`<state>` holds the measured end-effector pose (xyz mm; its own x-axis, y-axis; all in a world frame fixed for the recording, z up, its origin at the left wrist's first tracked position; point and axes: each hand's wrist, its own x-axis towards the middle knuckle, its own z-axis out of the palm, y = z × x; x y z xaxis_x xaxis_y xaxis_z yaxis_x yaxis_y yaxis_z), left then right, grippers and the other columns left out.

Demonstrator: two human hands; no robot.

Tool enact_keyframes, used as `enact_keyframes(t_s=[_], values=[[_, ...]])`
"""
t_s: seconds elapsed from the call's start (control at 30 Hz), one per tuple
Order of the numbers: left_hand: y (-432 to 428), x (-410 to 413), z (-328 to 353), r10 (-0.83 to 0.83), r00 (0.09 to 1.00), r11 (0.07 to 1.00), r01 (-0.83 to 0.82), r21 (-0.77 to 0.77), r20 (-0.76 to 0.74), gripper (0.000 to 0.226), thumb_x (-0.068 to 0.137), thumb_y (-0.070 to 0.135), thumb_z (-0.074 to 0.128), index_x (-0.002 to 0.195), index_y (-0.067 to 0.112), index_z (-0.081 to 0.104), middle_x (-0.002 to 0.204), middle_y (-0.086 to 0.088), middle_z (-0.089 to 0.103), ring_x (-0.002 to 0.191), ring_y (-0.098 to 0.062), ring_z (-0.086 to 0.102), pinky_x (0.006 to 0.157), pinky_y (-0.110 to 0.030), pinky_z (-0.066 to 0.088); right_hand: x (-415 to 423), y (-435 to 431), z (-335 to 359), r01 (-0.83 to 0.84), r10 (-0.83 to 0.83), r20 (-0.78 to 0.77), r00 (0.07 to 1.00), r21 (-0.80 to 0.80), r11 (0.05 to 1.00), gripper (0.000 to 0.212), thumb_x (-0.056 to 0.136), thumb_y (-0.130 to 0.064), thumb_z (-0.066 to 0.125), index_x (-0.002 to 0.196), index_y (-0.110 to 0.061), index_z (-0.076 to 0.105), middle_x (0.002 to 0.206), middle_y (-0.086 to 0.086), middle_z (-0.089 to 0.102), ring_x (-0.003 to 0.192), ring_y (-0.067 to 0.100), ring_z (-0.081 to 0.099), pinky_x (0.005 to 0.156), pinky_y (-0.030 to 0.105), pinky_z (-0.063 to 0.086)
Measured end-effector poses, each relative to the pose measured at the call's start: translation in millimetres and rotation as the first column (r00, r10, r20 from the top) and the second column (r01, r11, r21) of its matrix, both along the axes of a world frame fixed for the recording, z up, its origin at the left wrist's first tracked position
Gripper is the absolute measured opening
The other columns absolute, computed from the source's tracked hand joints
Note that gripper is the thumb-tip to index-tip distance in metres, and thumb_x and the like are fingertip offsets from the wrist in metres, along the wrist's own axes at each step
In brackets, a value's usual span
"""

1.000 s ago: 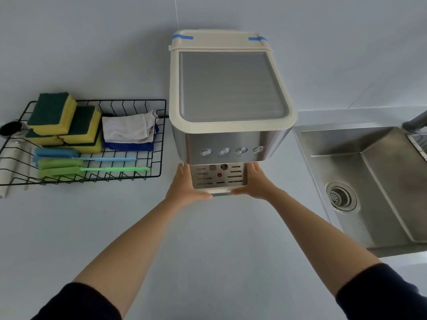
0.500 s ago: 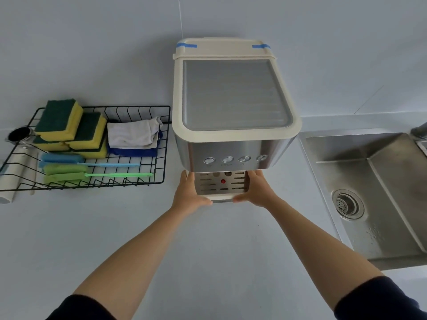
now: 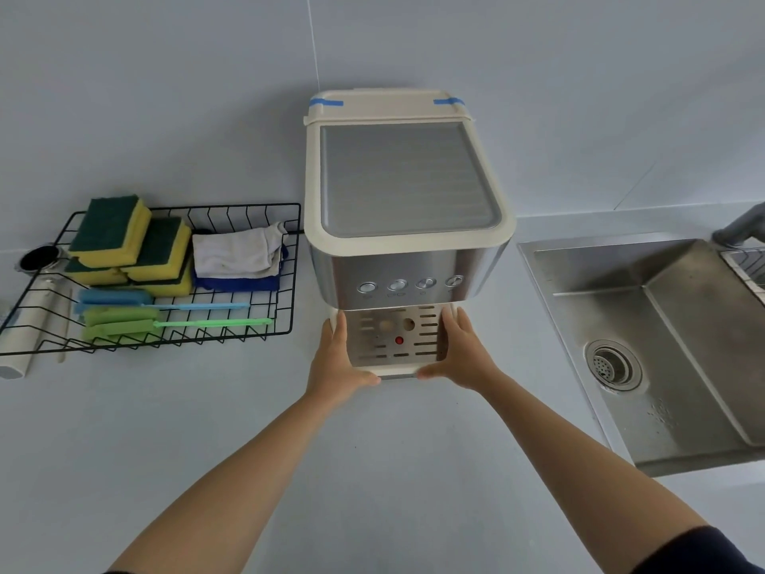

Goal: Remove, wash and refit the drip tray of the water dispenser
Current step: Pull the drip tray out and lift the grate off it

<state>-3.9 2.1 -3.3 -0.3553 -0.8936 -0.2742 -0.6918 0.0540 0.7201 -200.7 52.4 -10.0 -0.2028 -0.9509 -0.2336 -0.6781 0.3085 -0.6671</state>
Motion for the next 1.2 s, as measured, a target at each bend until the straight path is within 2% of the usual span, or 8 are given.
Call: enact_keyframes(t_s=[0.13,0.3,0.5,0.67,0.83,1.0,1.2], values=[[12,-1,4,-0.019,1.0,1.0,0.019,-0.004,0.006,0.121,0.059,0.022,0.082,0.146,0.017,-0.002,0.148,-0.004,0.019,0.13,-0.023,0.033,0.101,-0.034,0.038,0,15,4,0.003,-0.003,-0.028,1.0,-0.003,1.0,0.097,0.054,-0.027,0.085,0.13,-0.016,0.025,0.113,-0.003,0.03,0.1,0.012,0.036,0.074,0.02,0.043],[30,0,6,-0.031,1.0,0.999,0.031,-0.011,0.002,0.12,0.059,0.021,0.082,0.146,0.016,-0.001,0.144,-0.005,0.024,0.129,-0.022,0.034,0.102,-0.035,0.039,2,34,9,0.014,-0.014,-0.015,1.0,0.002,1.0,0.096,0.056,-0.025,0.084,0.131,-0.017,0.025,0.12,0.001,0.033,0.105,0.012,0.036,0.081,0.027,0.051],[56,-1,7,-0.036,0.999,0.999,0.035,0.024,0.034,0.121,0.059,0.023,0.082,0.146,0.017,-0.002,0.15,-0.006,0.018,0.133,-0.024,0.031,0.105,-0.042,0.038,1,62,11,0.02,-0.02,-0.019,1.0,0.005,1.0,0.092,0.054,-0.025,0.084,0.127,-0.019,0.028,0.118,0.0,0.034,0.104,0.013,0.04,0.076,0.024,0.051],[84,-2,8,-0.026,1.0,0.999,0.025,0.035,0.017,0.119,0.059,0.021,0.082,0.146,0.017,0.0,0.142,-0.004,0.027,0.129,-0.021,0.036,0.102,-0.04,0.042,0,88,11,0.013,-0.013,-0.01,1.0,0.015,1.0,0.091,0.053,-0.026,0.085,0.124,-0.021,0.029,0.115,-0.002,0.035,0.104,0.013,0.043,0.071,0.021,0.051],[117,-5,6,0.001,1.0,0.998,0.0,0.066,-0.009,0.12,0.058,0.02,0.083,0.146,0.016,0.002,0.135,-0.003,0.032,0.124,-0.019,0.039,0.099,-0.037,0.044,-4,119,10,0.004,-0.004,-0.017,1.0,0.035,0.999,0.093,0.052,-0.026,0.085,0.126,-0.021,0.029,0.115,-0.002,0.035,0.102,0.014,0.045,0.075,0.026,0.055],[150,-9,3,0.013,1.0,0.997,-0.011,0.083,-0.023,0.119,0.057,0.02,0.083,0.146,0.018,0.003,0.132,-0.001,0.033,0.122,-0.016,0.041,0.095,-0.032,0.047,-8,150,9,-0.004,0.004,0.0,1.0,0.048,0.999,0.095,0.052,-0.026,0.084,0.128,-0.022,0.027,0.113,-0.004,0.033,0.102,0.011,0.043,0.072,0.021,0.052],[181,-8,-4,0.0,1.0,0.993,0.002,0.116,-0.02,0.119,0.06,0.02,0.082,0.146,0.016,0.0,0.141,-0.005,0.027,0.127,-0.017,0.036,0.1,-0.03,0.043,-7,183,10,0.007,-0.008,0.01,1.0,0.091,0.996,0.095,0.052,-0.023,0.085,0.128,-0.02,0.028,0.115,-0.001,0.035,0.104,0.014,0.045,0.08,0.03,0.057]])
